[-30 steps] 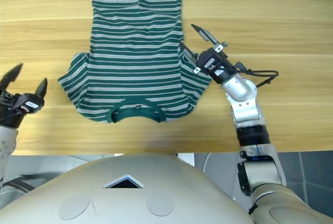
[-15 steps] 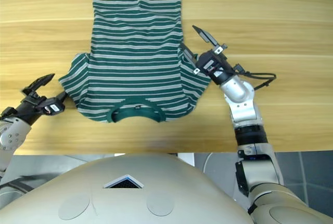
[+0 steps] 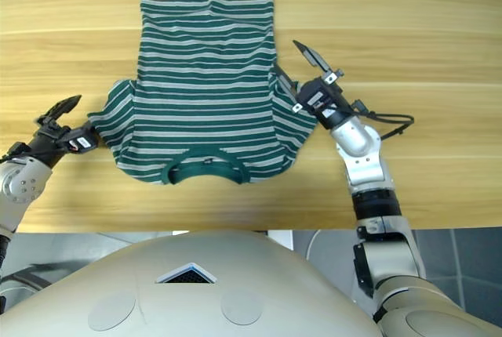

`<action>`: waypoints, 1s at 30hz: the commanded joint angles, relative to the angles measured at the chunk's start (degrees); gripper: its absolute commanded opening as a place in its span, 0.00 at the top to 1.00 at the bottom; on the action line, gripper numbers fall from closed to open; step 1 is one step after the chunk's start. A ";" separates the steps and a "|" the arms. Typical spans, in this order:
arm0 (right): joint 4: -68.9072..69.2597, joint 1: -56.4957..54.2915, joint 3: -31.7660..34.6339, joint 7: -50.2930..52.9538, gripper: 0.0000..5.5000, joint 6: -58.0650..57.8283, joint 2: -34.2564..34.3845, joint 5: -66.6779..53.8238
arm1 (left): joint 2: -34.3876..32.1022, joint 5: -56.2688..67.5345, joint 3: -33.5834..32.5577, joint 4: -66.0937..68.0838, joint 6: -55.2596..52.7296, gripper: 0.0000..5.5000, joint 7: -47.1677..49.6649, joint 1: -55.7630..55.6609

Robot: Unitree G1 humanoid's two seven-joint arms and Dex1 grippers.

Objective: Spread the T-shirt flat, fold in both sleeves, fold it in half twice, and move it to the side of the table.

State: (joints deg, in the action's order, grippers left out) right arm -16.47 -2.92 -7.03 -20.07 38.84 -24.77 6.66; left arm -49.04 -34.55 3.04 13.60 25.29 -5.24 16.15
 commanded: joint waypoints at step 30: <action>1.68 1.79 1.98 -0.65 0.57 -1.21 -0.85 -1.45 | 1.82 -2.95 9.20 6.52 -2.74 0.77 -0.41 1.82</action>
State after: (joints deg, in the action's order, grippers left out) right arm -15.49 -1.06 -5.47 -20.21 38.13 -25.28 5.68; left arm -50.82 -34.47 6.94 15.32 24.97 -3.65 14.13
